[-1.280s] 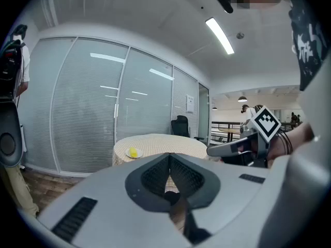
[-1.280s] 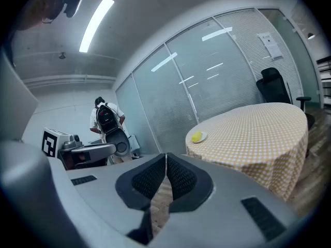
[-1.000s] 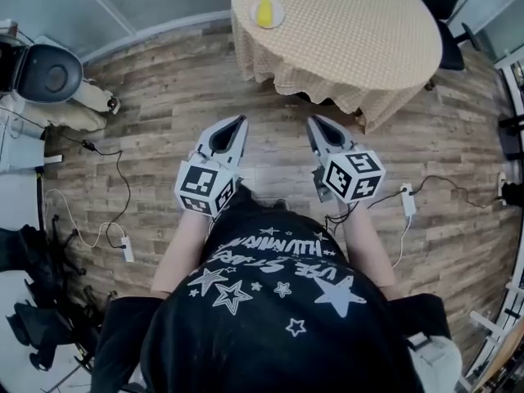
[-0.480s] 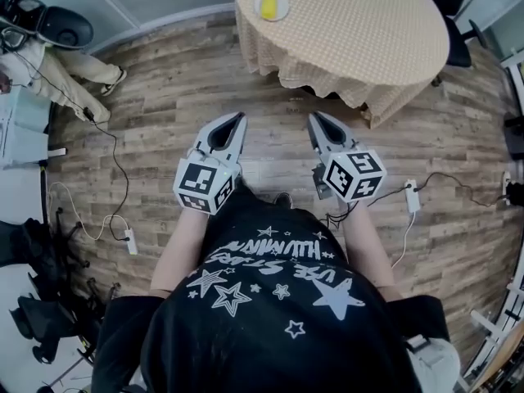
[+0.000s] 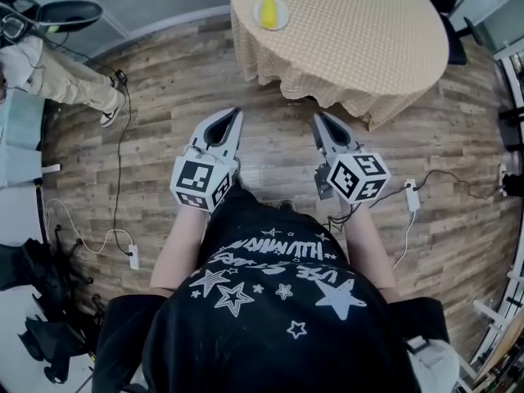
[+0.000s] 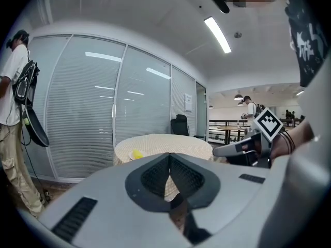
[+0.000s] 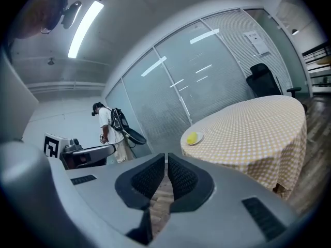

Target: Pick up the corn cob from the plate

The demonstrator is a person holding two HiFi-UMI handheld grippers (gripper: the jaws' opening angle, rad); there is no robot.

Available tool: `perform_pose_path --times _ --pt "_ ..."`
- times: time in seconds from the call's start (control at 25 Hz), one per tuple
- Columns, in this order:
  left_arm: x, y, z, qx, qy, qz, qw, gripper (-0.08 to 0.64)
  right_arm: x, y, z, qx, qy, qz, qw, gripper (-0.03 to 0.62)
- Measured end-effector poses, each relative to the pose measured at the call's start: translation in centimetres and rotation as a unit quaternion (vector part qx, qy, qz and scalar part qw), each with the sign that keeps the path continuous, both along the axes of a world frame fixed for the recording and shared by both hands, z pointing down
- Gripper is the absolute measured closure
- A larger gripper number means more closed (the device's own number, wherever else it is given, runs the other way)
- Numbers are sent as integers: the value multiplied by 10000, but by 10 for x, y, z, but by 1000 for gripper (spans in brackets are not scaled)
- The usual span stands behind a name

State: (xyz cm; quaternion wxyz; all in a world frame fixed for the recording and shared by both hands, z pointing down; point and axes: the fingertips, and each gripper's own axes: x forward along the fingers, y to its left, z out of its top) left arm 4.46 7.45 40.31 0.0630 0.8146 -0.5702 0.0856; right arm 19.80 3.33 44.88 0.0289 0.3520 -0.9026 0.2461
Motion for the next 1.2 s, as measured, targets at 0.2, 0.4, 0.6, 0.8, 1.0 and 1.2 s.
perform_pose_path --times 0.2,0.4,0.6,0.8,1.0,1.2 --pt "-40 -43 2 -11 131 304 9994 552 -30 -31 -2 2 81 409 9991 557" --pt "-76 -88 6 -74 77 731 9973 552 -53 -70 1 -98 266 949 9951 555" --pt "-111 -125 4 -116 210 1057 9941 552 -70 -94 -1 -209 475 1492 9874 555" --pt "-140 -158 5 -157 313 1360 9901 552 -96 -118 -5 -275 541 1779 9822 555" --pt "-165 -176 8 -211 393 1624 9857 552 -118 -132 -6 -277 621 2081 9758 555" --pt "-182 -183 16 -284 405 1764 9831 552 -142 -136 3 -454 704 1986 9765 555"
